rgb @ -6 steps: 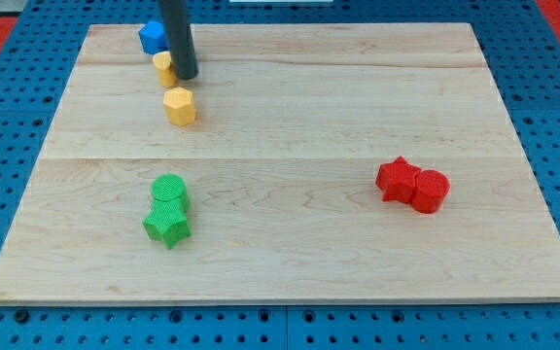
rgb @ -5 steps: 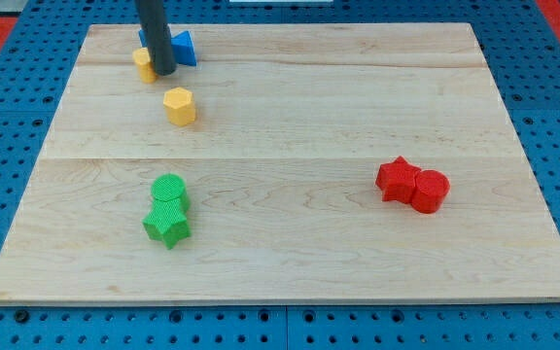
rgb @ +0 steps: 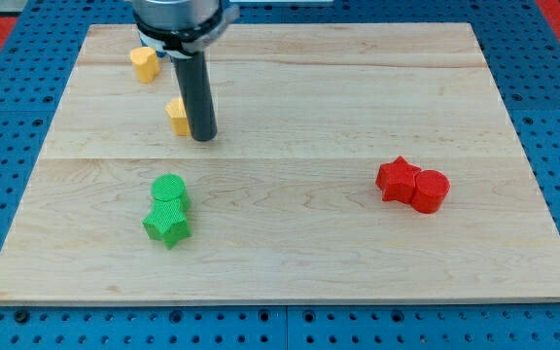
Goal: Push the yellow hexagon into the group of blocks
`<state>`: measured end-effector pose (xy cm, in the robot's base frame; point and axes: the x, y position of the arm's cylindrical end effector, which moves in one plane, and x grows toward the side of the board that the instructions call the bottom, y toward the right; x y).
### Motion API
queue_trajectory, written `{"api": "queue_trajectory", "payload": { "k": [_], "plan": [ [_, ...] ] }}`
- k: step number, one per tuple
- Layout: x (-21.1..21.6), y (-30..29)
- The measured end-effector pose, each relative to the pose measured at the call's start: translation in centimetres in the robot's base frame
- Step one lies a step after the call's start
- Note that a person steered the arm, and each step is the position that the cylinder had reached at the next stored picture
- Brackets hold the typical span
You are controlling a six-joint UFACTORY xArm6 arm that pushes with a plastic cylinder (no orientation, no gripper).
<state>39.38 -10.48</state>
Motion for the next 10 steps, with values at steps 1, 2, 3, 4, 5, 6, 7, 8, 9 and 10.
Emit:
{"api": "queue_trajectory", "payload": {
  "k": [1, 2, 3, 4, 5, 6, 7, 8, 9, 10],
  "plan": [
    [-3.3, -1.3],
    [-4.3, -2.2],
    [-0.8, -2.0],
    [0.1, -3.0],
    [-0.9, -5.9],
    [-2.6, -6.6],
    [-4.9, -6.6],
    [-6.8, -6.6],
    [-7.9, -6.6],
    [-7.8, -6.6]
  ]
}}
